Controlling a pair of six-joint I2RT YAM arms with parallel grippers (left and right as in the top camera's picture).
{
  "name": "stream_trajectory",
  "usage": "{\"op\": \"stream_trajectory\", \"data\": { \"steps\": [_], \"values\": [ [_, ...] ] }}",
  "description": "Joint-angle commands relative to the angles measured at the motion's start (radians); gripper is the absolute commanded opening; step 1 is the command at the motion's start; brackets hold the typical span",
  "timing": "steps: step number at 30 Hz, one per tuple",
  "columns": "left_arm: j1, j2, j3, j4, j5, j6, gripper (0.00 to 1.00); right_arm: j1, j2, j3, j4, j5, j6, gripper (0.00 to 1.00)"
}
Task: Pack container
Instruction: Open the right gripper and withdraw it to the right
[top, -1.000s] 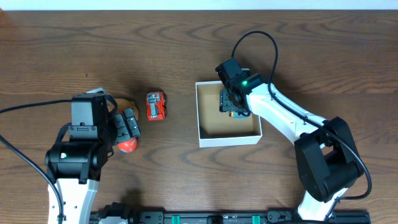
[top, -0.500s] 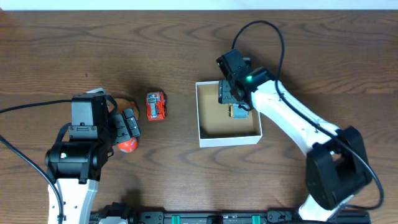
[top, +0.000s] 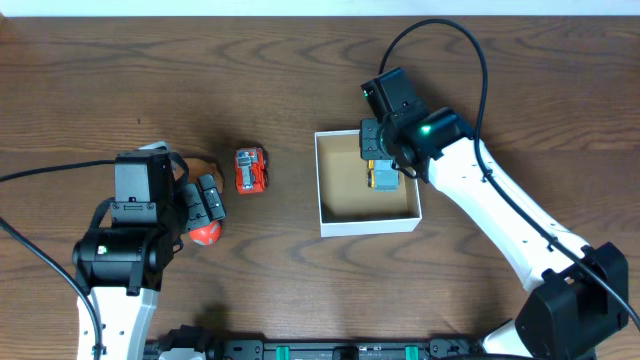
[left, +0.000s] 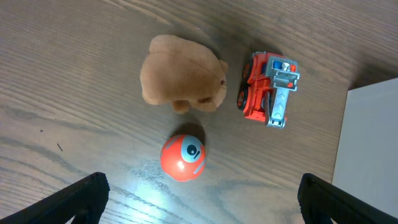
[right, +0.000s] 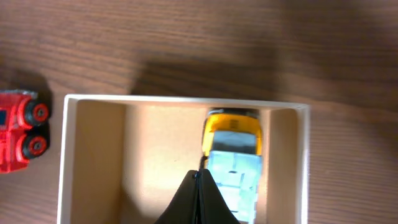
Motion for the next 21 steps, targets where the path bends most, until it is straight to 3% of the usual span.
{"op": "stream_trajectory", "data": {
  "steps": [1, 12, 21],
  "values": [
    [0.004, 0.000, 0.019, -0.009, -0.001, -0.002, 0.98, 0.026, 0.034, -0.002, -0.001, -0.026, -0.001, 0.01],
    [0.004, 0.000, 0.019, -0.009, -0.001, -0.002, 0.98, 0.035, 0.190, -0.002, 0.042, -0.017, -0.019, 0.01],
    [0.004, 0.000, 0.019, -0.009, -0.002, -0.002, 0.98, 0.022, 0.032, 0.061, 0.051, 0.000, -0.144, 0.10]
  ]
}}
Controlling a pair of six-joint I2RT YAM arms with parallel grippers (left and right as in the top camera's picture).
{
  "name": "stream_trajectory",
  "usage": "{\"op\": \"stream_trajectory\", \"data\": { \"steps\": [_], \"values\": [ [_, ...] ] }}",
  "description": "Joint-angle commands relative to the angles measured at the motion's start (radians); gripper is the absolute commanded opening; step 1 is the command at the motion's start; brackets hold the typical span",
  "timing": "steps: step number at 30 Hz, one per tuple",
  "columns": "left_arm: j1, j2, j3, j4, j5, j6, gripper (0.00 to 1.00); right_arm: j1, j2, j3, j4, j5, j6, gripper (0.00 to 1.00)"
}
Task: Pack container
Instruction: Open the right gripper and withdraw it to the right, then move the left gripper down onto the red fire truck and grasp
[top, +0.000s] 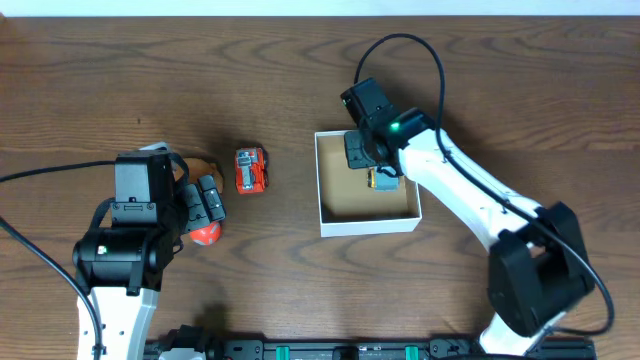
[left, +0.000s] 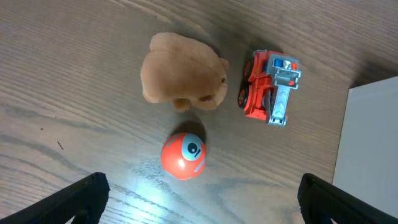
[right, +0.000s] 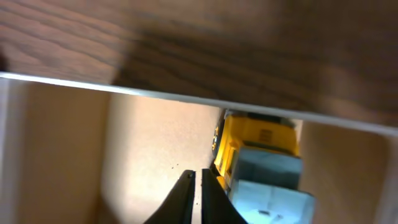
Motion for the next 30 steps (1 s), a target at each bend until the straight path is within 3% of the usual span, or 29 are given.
{"op": "stream_trajectory", "data": {
  "steps": [1, 2, 5, 6, 10, 19, 23, 30],
  "values": [
    [0.004, 0.000, 0.019, -0.002, -0.001, -0.002, 0.98, -0.006, -0.135, 0.061, -0.006, 0.032, -0.054, 0.17],
    [0.004, 0.000, 0.019, -0.002, -0.001, -0.002, 0.98, -0.015, -0.162, 0.062, -0.010, 0.044, -0.053, 0.30],
    [0.004, 0.000, 0.019, 0.000, -0.001, -0.002, 0.98, -0.065, -0.249, 0.062, -0.042, 0.058, -0.016, 0.47],
    [0.004, 0.000, 0.019, 0.006, 0.000, -0.002, 0.98, -0.093, -0.279, 0.062, -0.067, 0.058, 0.011, 0.62],
    [0.004, 0.016, 0.032, 0.021, 0.002, 0.003, 0.98, -0.216, -0.353, 0.062, -0.174, 0.053, 0.085, 0.99],
    [-0.047, 0.344, 0.317, -0.088, 0.007, 0.002, 0.98, -0.482, -0.369, 0.062, -0.325, -0.002, 0.026, 0.98],
    [-0.068, 0.507, 0.415, -0.087, 0.040, 0.001, 0.98, -0.532, -0.369, 0.062, -0.333, -0.003, -0.016, 0.99],
    [-0.097, 0.716, 0.427, -0.027, 0.090, -0.001, 0.98, -0.542, -0.367, 0.061, -0.354, -0.003, -0.039, 0.99]
  ]
}}
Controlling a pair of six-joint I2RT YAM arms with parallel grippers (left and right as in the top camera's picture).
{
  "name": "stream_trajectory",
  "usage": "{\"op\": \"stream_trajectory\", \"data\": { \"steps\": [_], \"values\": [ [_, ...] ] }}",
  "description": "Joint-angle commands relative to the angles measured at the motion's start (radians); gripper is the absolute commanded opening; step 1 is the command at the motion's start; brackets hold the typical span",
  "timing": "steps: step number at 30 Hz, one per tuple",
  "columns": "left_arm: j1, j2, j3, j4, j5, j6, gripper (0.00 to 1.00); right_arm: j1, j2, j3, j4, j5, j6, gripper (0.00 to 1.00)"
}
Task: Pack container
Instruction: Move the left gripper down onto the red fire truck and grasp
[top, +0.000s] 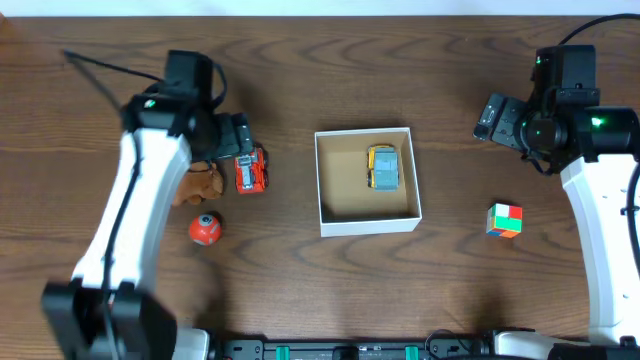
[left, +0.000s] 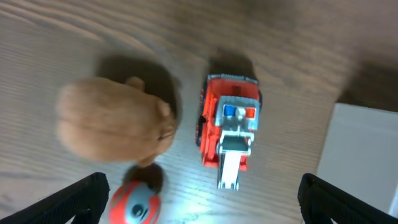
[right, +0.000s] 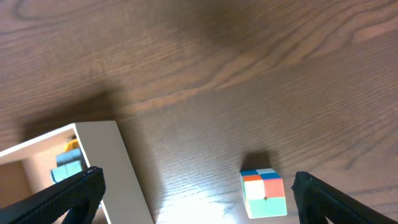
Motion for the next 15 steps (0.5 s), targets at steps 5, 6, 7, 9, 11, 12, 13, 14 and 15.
{"op": "stream_trajectory", "data": {
  "steps": [5, 6, 7, 9, 11, 12, 13, 14, 15],
  "values": [
    [-0.049, 0.161, 0.015, 0.053, 0.025, -0.001, 0.98, -0.005, 0.007, 0.003, -0.005, -0.005, -0.027, 0.99],
    [-0.057, 0.180, 0.015, 0.064, 0.025, -0.001, 0.98, -0.005, 0.007, 0.003, -0.006, -0.005, -0.027, 0.99],
    [-0.064, 0.192, 0.015, 0.074, 0.025, -0.001, 0.98, -0.004, 0.007, 0.002, -0.006, -0.005, -0.027, 0.99],
    [-0.077, 0.220, 0.015, 0.089, 0.024, -0.002, 0.98, -0.004, 0.008, 0.002, -0.010, -0.005, -0.027, 0.99],
    [-0.087, 0.248, 0.014, 0.099, 0.024, -0.002, 0.98, -0.004, 0.008, 0.002, -0.016, -0.005, -0.027, 0.99],
    [-0.089, 0.259, 0.014, 0.102, 0.024, -0.002, 0.98, -0.004, 0.008, 0.002, -0.019, -0.005, -0.027, 0.99],
    [-0.089, 0.273, 0.014, 0.105, 0.024, -0.002, 0.98, -0.004, 0.008, 0.002, -0.024, -0.004, -0.027, 0.99],
    [-0.089, 0.285, 0.014, 0.106, 0.024, -0.002, 0.98, -0.004, 0.008, 0.002, -0.029, -0.004, -0.028, 0.99],
    [-0.087, 0.298, 0.014, 0.108, 0.024, -0.002, 0.98, -0.005, 0.008, 0.002, -0.031, -0.004, -0.035, 0.99]
  ]
}}
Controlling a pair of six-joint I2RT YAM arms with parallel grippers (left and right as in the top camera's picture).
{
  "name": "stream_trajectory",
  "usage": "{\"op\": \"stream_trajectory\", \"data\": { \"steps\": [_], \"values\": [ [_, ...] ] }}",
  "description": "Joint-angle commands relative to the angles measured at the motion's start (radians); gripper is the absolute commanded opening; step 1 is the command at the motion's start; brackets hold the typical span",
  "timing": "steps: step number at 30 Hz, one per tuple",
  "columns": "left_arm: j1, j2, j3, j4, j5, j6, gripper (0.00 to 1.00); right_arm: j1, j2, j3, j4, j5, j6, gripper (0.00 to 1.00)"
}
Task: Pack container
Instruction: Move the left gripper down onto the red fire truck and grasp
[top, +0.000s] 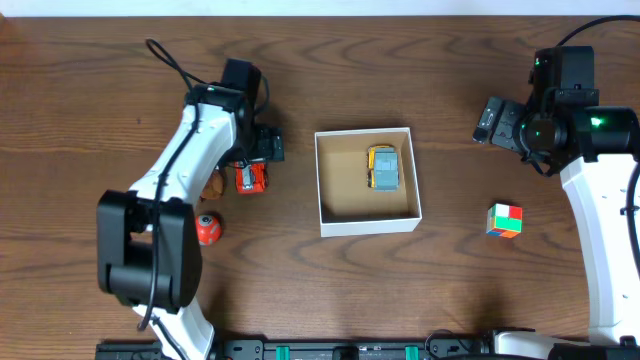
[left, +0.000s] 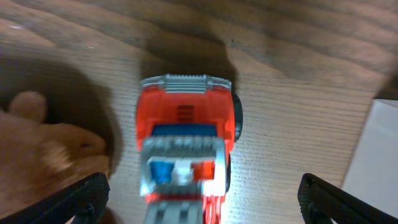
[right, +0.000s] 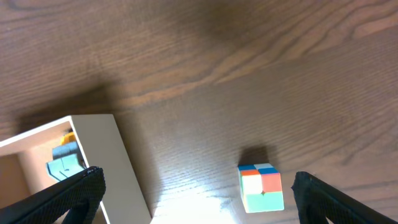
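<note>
A white box (top: 328, 218) stands mid-table with a yellow and grey-blue truck (top: 382, 167) inside. A red fire truck (top: 250, 180) lies left of the box. My left gripper (top: 260, 150) hangs low over it, open, and the red fire truck (left: 186, 137) sits between its fingertips (left: 84, 199) with neither touching. A multicoloured cube (top: 505, 220) rests at the right. My right gripper (top: 497, 118) is open, high above the table behind the cube (right: 261, 186).
A brown plush (left: 43, 146) lies just left of the fire truck, largely under my left arm in the overhead view. An orange ball (top: 205, 229) sits in front of it. The box wall (left: 385, 155) is close on the truck's right.
My left gripper has moved right and lower: it is now over the red fire truck, which fills its view. The right arm has barely shifted. Nothing was taken hold of.
My right gripper was shut, then slightly parted, inside the box beside the yellow truck, while my left hung open over the ball. Then the right was open at the far right, the truck left in the box, and the left stood over the plush, now over the fire truck.
</note>
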Motion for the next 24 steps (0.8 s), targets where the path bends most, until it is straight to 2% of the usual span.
{"op": "stream_trajectory", "data": {
  "steps": [1, 12, 14, 18, 21, 24],
  "values": [
    [0.005, 0.043, 0.014, 0.002, 0.001, -0.003, 0.98, -0.005, 0.008, 0.002, -0.009, -0.004, -0.030, 0.99],
    [0.005, 0.085, 0.014, 0.004, 0.001, -0.002, 1.00, -0.005, 0.008, 0.002, -0.016, -0.004, -0.036, 0.99],
    [0.005, 0.085, 0.014, 0.004, 0.001, -0.002, 0.92, -0.005, 0.008, 0.002, -0.021, -0.003, -0.036, 0.99],
    [0.005, 0.085, 0.013, 0.003, 0.001, -0.002, 0.67, -0.005, 0.008, 0.002, -0.027, -0.001, -0.037, 0.99],
    [0.005, 0.085, 0.013, 0.000, 0.001, -0.002, 0.61, -0.005, 0.008, 0.002, -0.029, 0.001, -0.037, 0.99],
    [0.005, 0.085, 0.012, -0.004, 0.001, -0.002, 0.60, -0.005, 0.008, 0.002, -0.028, 0.000, -0.037, 0.99]
  ]
}}
